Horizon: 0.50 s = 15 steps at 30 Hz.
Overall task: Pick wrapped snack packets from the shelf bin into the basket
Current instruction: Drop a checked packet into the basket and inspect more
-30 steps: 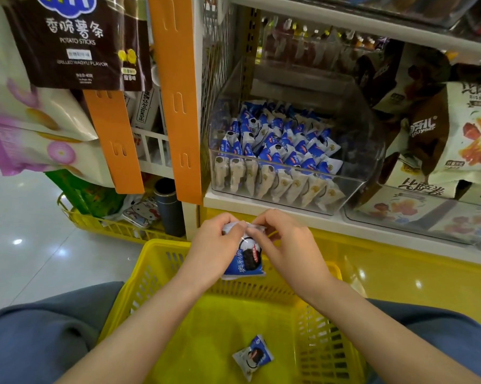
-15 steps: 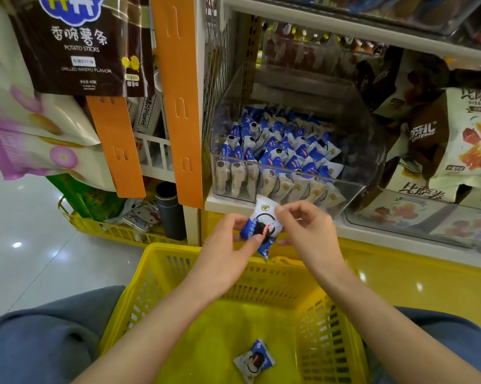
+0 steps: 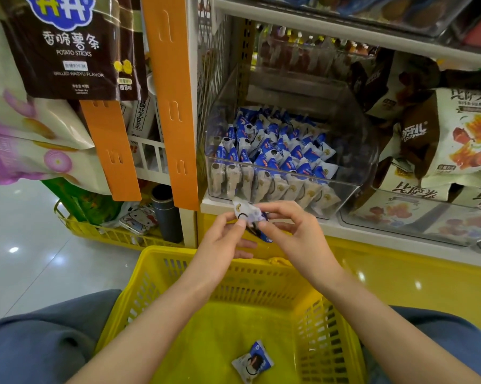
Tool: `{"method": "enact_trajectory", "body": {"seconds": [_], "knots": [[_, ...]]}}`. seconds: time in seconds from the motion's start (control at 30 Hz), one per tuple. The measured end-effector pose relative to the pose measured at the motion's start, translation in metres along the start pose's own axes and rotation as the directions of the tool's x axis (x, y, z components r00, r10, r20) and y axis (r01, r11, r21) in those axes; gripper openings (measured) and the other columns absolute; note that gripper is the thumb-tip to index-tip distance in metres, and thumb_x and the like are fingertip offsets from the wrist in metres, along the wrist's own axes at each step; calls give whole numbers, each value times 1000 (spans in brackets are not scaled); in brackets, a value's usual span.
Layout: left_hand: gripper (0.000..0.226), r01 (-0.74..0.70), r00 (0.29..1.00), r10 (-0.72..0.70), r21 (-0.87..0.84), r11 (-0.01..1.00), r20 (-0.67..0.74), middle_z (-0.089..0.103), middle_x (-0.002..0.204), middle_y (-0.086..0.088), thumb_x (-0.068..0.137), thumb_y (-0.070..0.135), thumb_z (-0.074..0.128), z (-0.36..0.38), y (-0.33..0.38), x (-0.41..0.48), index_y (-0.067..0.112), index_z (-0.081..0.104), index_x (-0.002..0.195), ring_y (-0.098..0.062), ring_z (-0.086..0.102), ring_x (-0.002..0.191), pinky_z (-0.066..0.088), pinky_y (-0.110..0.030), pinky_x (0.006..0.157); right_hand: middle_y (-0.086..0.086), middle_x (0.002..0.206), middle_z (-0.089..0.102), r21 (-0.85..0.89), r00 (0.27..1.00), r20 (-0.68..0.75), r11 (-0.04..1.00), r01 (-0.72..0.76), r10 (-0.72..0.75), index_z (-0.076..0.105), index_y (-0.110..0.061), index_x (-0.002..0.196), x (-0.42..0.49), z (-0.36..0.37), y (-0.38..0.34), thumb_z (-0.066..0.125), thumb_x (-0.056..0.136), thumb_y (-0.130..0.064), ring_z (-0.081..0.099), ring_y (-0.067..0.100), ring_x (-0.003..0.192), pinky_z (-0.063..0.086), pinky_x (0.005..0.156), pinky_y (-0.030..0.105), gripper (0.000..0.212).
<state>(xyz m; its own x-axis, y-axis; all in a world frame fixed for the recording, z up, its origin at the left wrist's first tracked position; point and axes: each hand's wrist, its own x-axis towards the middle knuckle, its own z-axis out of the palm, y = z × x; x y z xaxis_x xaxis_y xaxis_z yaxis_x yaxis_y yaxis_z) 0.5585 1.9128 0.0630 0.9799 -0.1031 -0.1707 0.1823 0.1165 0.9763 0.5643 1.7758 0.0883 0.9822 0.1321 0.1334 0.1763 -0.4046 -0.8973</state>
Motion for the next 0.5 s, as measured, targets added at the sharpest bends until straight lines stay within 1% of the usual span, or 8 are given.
{"method": "enact_trajectory", "body": {"seconds": [0.1,0.17,0.2,0.27,0.33,0.43,0.5], "knots": [[26,-3,998,6,-39,999,65,66,105,-1,91,22,54,1,-1,-2,19,53,117,-14,67,91,52,-26,73,-6,103,62,-38,999,28,999,22,-21,68,-26,102,-3,1,-1,66,82,-6,60,4,94,46,88,18,28],[33,-27,996,25,12,1000,87,66,110,1,87,22,59,2,-2,-3,20,52,119,-13,65,98,51,-25,75,-11,101,63,-68,999,39,997,40,-38,69,-24,102,-4,2,-1,66,80,-4,60,6,96,48,91,24,30],[34,-42,995,39,37,998,88,65,112,1,87,23,59,3,-2,-3,19,52,121,-13,64,99,51,-24,74,-13,100,63,-79,998,41,996,52,-49,69,-25,102,-4,2,-1,67,80,-5,60,6,97,48,91,26,30],[33,-66,995,62,56,996,74,66,111,0,89,25,56,2,-2,-3,17,53,121,-11,65,96,50,-21,70,-15,99,64,-63,997,27,996,69,-68,68,-24,101,-4,2,-1,68,80,-7,61,4,95,49,90,27,27],[31,-79,995,74,75,994,64,67,109,1,92,28,52,0,0,-2,16,55,120,-10,65,94,49,-21,68,-13,100,62,-38,997,-7,996,77,-77,66,-24,101,-3,1,1,69,80,-11,61,3,93,51,87,25,25],[28,-94,994,88,98,991,63,69,105,7,93,34,48,-1,2,-2,22,57,117,-7,65,92,50,-19,67,-15,102,58,-70,995,-38,994,88,-91,63,-27,104,-3,2,5,69,81,-18,59,1,92,50,83,21,25],[24,-86,995,82,88,992,50,70,95,9,94,35,45,-2,3,-2,27,58,111,-5,65,83,51,-19,64,-17,101,57,-90,994,-43,991,97,-101,62,-31,103,-2,3,7,66,83,-21,58,-1,92,48,81,17,23]]}}
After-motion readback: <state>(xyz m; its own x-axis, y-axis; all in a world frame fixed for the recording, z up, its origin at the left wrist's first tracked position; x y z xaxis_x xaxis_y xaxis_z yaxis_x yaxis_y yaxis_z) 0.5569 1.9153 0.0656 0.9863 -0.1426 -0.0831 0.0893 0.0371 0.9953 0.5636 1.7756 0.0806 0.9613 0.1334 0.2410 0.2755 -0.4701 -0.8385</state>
